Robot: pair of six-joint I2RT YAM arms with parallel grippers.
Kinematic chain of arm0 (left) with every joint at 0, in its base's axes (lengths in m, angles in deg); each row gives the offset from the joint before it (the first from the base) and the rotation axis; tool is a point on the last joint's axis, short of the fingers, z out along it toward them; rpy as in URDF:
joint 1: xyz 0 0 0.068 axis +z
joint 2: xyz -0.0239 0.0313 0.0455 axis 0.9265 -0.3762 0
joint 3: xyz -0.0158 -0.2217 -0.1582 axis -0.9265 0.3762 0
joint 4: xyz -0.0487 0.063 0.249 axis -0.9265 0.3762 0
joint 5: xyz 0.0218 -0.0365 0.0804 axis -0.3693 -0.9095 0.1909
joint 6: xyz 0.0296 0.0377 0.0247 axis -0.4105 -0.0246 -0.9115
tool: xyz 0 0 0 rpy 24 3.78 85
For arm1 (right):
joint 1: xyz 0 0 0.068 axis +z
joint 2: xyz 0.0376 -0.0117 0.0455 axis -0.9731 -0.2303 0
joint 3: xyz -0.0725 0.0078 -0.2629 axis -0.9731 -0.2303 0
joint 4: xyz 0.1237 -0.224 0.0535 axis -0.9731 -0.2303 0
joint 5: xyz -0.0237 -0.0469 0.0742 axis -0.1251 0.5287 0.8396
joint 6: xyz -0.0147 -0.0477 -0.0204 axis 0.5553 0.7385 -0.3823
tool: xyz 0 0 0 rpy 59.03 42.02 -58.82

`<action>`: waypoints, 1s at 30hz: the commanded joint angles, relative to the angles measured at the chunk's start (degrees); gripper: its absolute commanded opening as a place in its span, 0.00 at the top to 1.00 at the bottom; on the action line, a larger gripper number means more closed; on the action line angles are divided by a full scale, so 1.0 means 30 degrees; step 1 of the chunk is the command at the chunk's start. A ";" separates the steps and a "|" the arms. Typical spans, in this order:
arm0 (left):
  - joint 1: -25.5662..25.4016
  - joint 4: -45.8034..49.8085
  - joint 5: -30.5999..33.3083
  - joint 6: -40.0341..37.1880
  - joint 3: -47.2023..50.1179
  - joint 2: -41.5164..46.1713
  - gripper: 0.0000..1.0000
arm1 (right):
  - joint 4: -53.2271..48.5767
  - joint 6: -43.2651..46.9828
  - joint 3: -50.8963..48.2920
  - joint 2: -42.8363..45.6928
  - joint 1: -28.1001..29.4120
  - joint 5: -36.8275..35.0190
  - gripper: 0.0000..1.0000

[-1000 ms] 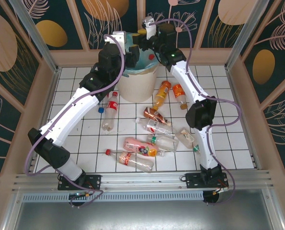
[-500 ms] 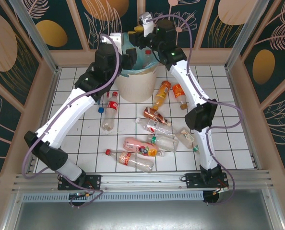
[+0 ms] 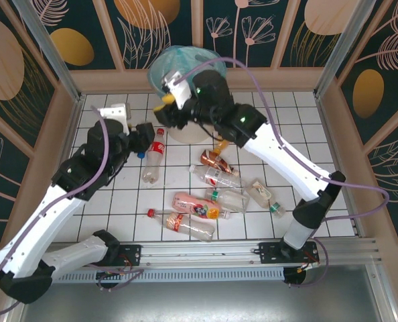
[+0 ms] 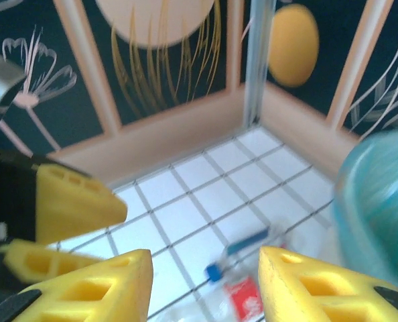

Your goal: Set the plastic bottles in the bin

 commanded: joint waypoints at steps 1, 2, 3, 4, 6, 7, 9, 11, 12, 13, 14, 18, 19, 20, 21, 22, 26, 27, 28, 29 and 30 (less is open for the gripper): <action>0.0094 0.3049 -0.0527 0.1910 0.1704 0.0879 0.36 | -0.1421 -0.1933 -0.1875 0.0480 0.0978 -0.1559 0.54; 0.0089 0.3569 -0.0777 0.2174 0.2172 0.1112 0.36 | -0.1528 -0.2397 -0.2361 0.0608 0.1249 -0.1561 0.55; 0.0099 0.4077 -0.1076 0.2460 0.2693 0.1378 0.36 | -0.1599 -0.2815 -0.3052 0.0743 0.1525 -0.1514 0.55; 0.0099 0.4549 -0.1309 0.2773 0.3161 0.1656 0.36 | -0.1623 -0.3075 -0.3789 0.0901 0.1831 -0.1313 0.55; 0.0094 0.5421 -0.1661 0.3327 0.3869 0.2200 0.35 | -0.1668 -0.3354 -0.5149 0.1061 0.2416 -0.1137 0.56; 0.0090 0.5733 -0.1759 0.3586 0.4187 0.2518 0.35 | -0.1709 -0.3453 -0.5796 0.1140 0.2732 -0.1129 0.57; 0.0094 0.6231 -0.1822 0.4068 0.4708 0.3150 0.34 | -0.1669 -0.3485 -0.7002 0.1253 0.3369 -0.0963 0.57; 0.0093 0.6572 -0.2082 0.4386 0.5598 0.3698 0.33 | -0.1621 -0.3427 -0.7993 0.1337 0.3977 -0.0781 0.56; 0.0095 0.6724 -0.2328 0.4535 0.6000 0.3890 0.33 | -0.1629 -0.3427 -0.8317 0.1270 0.4293 -0.0742 0.56; 0.0097 0.6898 -0.2648 0.4640 0.6352 0.4003 0.33 | -0.1625 -0.3455 -0.8587 0.1177 0.4584 -0.0669 0.56; 0.0092 0.7085 -0.2915 0.4760 0.6653 0.4025 0.33 | -0.1649 -0.3456 -0.8761 0.1055 0.4824 -0.0575 0.55; 0.0083 0.7800 -0.3486 0.5285 0.7609 0.4402 0.33 | -0.2170 -0.3242 -0.8627 0.0051 0.5840 -0.0478 0.53; 0.0098 0.8081 -0.3363 0.5470 0.7675 0.4644 0.33 | -0.2382 -0.3171 -0.8457 -0.0243 0.6054 -0.0518 0.53; 0.0087 0.8340 -0.3172 0.5621 0.7688 0.4892 0.33 | -0.2533 -0.3077 -0.8323 -0.0530 0.6213 -0.0612 0.52; 0.0100 0.8634 -0.2873 0.5797 0.7687 0.5266 0.33 | -0.2642 -0.2950 -0.8217 -0.0862 0.6400 -0.0681 0.51; 0.0090 0.8905 -0.2589 0.5994 0.7660 0.5659 0.32 | -0.2716 -0.2846 -0.8112 -0.1151 0.6570 -0.0712 0.50; 0.0080 0.9589 -0.1785 0.6859 0.7830 0.7114 0.32 | -0.2915 -0.2408 -0.7464 -0.2577 0.7127 -0.0683 0.48; 0.0101 0.9799 -0.1675 0.7068 0.7937 0.7416 0.32 | -0.2967 -0.2260 -0.7241 -0.2984 0.7291 -0.0704 0.48; 0.0099 1.0008 -0.1596 0.7193 0.8006 0.7633 0.32 | -0.3103 -0.2173 -0.7007 -0.3354 0.7383 -0.0725 0.48; 0.0102 1.0201 -0.1487 0.7315 0.8082 0.7780 0.32 | -0.3204 -0.2061 -0.6784 -0.3691 0.7440 -0.0769 0.48; 0.0087 1.0435 -0.1338 0.7469 0.8112 0.7956 0.32 | -0.3282 -0.1965 -0.6589 -0.4047 0.7504 -0.0825 0.48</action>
